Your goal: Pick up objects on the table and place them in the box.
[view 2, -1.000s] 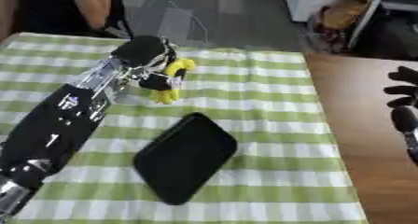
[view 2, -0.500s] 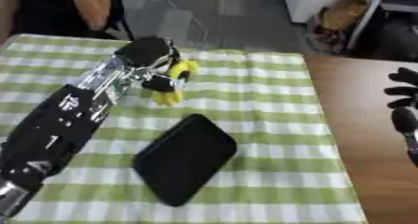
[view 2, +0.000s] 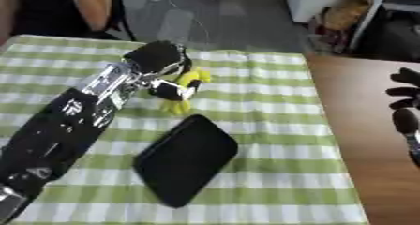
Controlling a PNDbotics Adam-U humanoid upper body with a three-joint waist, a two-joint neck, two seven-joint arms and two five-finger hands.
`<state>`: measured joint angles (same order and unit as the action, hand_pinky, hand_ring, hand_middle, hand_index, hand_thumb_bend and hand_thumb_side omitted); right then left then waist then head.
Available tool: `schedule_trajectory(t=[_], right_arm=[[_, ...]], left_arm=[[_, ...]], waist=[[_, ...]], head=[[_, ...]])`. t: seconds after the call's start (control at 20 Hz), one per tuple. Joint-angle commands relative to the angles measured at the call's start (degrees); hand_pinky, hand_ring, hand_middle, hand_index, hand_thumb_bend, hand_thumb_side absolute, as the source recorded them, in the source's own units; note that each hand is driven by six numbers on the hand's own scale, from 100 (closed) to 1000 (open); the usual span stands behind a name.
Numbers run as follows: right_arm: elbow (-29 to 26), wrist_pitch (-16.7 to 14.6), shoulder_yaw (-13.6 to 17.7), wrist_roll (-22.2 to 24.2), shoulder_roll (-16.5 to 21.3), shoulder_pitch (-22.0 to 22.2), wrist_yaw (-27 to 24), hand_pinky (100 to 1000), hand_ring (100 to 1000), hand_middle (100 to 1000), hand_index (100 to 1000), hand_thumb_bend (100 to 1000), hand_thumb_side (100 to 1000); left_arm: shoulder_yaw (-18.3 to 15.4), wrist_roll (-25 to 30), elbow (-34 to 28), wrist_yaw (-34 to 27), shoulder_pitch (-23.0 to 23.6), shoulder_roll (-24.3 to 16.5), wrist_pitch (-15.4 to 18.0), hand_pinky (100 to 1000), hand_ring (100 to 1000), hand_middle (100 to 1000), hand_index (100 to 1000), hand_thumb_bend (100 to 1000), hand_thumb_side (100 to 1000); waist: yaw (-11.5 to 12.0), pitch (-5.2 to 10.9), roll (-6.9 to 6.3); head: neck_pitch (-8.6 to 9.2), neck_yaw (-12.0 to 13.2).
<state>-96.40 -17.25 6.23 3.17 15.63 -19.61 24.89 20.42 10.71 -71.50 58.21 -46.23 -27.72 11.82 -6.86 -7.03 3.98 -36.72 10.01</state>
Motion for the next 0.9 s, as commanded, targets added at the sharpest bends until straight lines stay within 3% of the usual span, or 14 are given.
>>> schedule_trajectory(t=[0.05, 0.45, 0.9], right_arm=[[-0.9, 0.0, 0.6, -0.3, 1.3, -0.9, 0.2, 599, 708, 785, 914, 649, 1000], [-0.7, 0.1, 0.7, -0.3, 1.5, -0.7, 0.4, 598, 708, 785, 913, 649, 1000], [-0.8, 0.0, 0.6, -0.2, 1.4, -0.7, 0.4, 598, 707, 784, 913, 649, 1000]], left_arm=[[0.6, 1.4, -3.7, -2.0, 0.1, -2.2, -0.3, 100, 100, 100, 110, 100, 536], [2.3, 4.1, -7.4, -5.3, 2.3, -3.6, -1.2, 100, 100, 100, 112, 100, 539], [3.3, 4.6, -7.4, -5.8, 4.1, -2.9, -1.7, 100, 100, 100, 116, 100, 542]], waist=[[0.1, 1.24, -0.21], [0.5, 1.54, -0.35], [0.5, 1.51, -0.32]], head=[[0.41, -0.5], [-0.1, -0.8], [-0.18, -0.8]])
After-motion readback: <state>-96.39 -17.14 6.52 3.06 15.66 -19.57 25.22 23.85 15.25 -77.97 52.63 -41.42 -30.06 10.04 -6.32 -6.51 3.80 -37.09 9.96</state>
